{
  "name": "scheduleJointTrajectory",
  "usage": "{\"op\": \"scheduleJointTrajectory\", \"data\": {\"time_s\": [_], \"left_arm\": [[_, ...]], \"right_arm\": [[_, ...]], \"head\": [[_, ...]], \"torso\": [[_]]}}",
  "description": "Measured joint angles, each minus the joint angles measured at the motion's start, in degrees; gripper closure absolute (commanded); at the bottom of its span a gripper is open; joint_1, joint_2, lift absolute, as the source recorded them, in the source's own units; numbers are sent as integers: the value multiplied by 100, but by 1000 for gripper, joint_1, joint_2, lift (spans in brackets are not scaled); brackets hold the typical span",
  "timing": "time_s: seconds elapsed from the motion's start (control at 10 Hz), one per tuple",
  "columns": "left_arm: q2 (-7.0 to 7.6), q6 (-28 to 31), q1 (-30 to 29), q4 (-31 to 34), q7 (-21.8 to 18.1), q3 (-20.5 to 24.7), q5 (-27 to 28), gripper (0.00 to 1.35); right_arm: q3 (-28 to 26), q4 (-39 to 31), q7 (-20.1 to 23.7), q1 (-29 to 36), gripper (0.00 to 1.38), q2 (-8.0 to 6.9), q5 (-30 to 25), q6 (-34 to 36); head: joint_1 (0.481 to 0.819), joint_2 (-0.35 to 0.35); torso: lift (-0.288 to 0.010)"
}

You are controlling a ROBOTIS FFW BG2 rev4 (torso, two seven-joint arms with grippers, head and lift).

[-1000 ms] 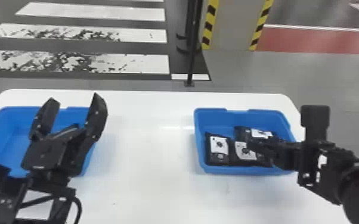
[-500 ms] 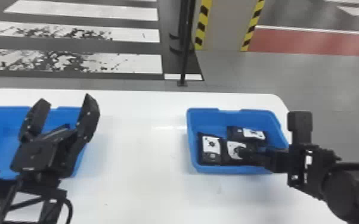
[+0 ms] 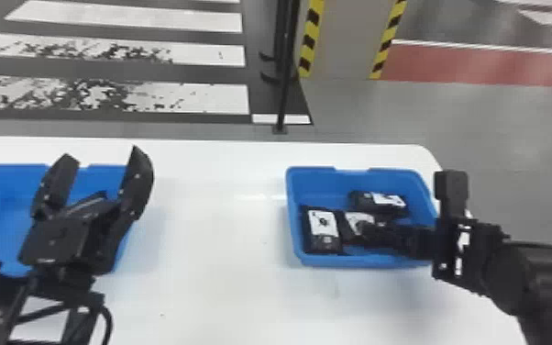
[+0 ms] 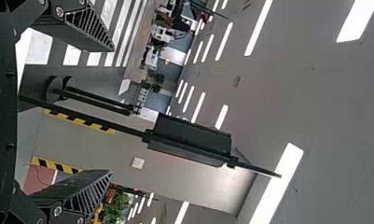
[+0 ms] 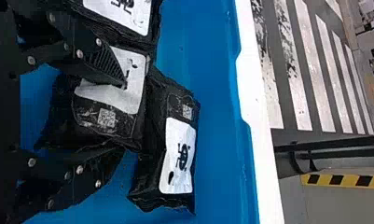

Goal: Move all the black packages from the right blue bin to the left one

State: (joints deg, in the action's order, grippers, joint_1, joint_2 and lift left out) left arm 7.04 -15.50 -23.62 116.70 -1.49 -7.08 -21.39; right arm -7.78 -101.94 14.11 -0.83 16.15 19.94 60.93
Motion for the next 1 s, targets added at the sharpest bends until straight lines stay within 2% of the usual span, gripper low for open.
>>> {"op": "scheduleJointTrajectory", "data": {"time_s": [0.5,0.8,0.9,1.0], "left_arm": [[-1,-12,1,-19,0,0,-9,142],[-1,-259,15,-19,0,-25,-53,136],[12,-382,21,-19,0,-112,-282,136],[52,-475,44,-19,-38,-301,-788,136]], "right_arm": [[-39,-339,-87,327,1193,-59,368,-606],[-141,-1074,-75,688,1193,-78,961,-1061],[-155,-1237,28,758,1193,-79,1292,-1302],[-158,-1267,261,763,1193,-78,1660,-1528]], "head": [[695,-97],[695,-61],[695,-51],[695,-36]], "torso": [[-171],[-171],[-171],[-171]]}}
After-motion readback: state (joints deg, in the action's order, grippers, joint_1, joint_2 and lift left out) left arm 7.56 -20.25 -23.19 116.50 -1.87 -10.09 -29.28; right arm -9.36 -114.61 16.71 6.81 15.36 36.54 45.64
